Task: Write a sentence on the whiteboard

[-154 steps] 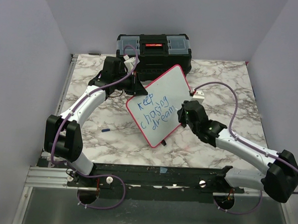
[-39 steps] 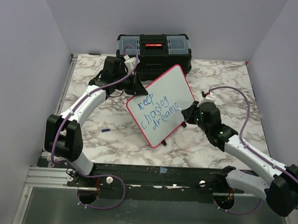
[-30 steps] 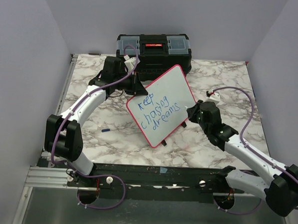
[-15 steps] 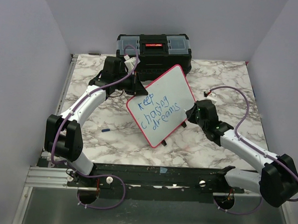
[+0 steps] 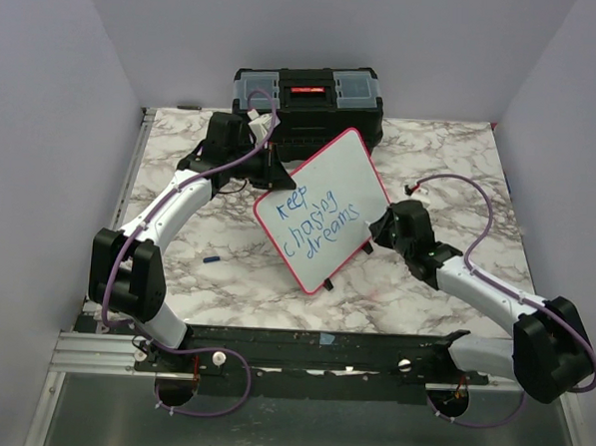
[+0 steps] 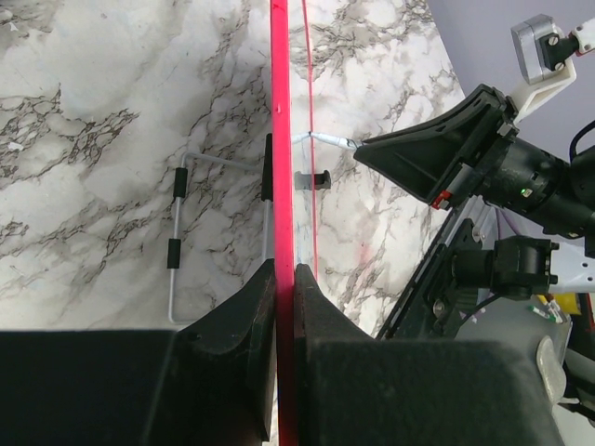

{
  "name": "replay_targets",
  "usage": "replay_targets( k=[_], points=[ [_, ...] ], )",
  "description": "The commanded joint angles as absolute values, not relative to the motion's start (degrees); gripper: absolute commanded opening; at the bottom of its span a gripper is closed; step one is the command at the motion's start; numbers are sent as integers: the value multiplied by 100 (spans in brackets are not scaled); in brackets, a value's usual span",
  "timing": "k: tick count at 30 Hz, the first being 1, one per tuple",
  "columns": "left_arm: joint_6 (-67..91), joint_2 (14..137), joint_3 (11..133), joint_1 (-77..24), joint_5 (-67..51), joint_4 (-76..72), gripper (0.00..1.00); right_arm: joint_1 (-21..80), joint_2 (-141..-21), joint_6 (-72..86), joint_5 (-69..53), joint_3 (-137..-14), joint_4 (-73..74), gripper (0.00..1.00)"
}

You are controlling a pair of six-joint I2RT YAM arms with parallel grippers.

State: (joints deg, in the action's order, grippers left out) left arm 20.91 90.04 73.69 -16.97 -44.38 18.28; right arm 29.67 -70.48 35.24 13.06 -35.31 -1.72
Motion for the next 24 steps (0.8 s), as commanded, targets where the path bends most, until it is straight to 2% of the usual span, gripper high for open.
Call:
replay_targets(
  k=[1, 8, 16, 24],
  points=[
    [1898, 8760, 7399, -1767, -4638, 1724, 0, 2962, -7129, 3630, 959, -3325, -327, 1],
    [1899, 8762, 7400, -1767, -4623, 1735, 0, 2959, -6733, 3658, 879, -3282, 163, 1],
    [1898, 8770, 7425, -1775, -4562, 1773, 0, 2960, -5454, 3465, 1327, -3712, 1287, 1],
    [1951, 8741, 7511, -1828, -4444, 1978, 0, 2962, -4878, 3402, 1551, -4043, 1655, 0]
  ],
)
